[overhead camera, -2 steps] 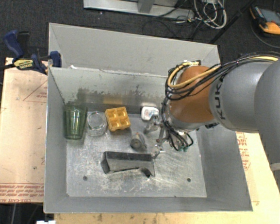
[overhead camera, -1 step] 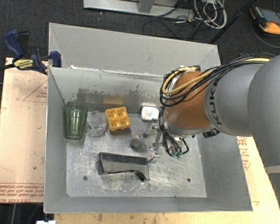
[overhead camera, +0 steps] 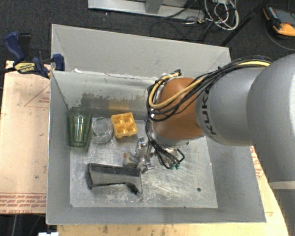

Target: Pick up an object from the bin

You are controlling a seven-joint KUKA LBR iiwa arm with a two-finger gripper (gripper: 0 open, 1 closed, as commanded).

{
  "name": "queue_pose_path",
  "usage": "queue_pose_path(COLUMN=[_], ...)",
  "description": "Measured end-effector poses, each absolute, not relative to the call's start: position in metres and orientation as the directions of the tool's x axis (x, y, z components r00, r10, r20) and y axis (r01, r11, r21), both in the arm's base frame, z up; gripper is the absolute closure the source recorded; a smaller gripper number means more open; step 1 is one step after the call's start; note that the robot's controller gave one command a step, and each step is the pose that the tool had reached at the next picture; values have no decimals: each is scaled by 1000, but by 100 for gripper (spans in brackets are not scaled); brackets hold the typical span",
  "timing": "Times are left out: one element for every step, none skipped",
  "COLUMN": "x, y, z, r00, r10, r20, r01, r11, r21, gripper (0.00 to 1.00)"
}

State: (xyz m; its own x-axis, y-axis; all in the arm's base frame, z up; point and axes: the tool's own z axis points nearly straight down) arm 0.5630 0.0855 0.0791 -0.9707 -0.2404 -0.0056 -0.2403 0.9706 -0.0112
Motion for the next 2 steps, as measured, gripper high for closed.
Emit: queue_pose_path(x=[563,571], y=[86,96], z=[79,208], r00=[-971,-968], r10=[-240,-249], r20=[-6,-4], r01=[-240,-249], r11=[971,968], r21=[-11,0], gripper=[100,100])
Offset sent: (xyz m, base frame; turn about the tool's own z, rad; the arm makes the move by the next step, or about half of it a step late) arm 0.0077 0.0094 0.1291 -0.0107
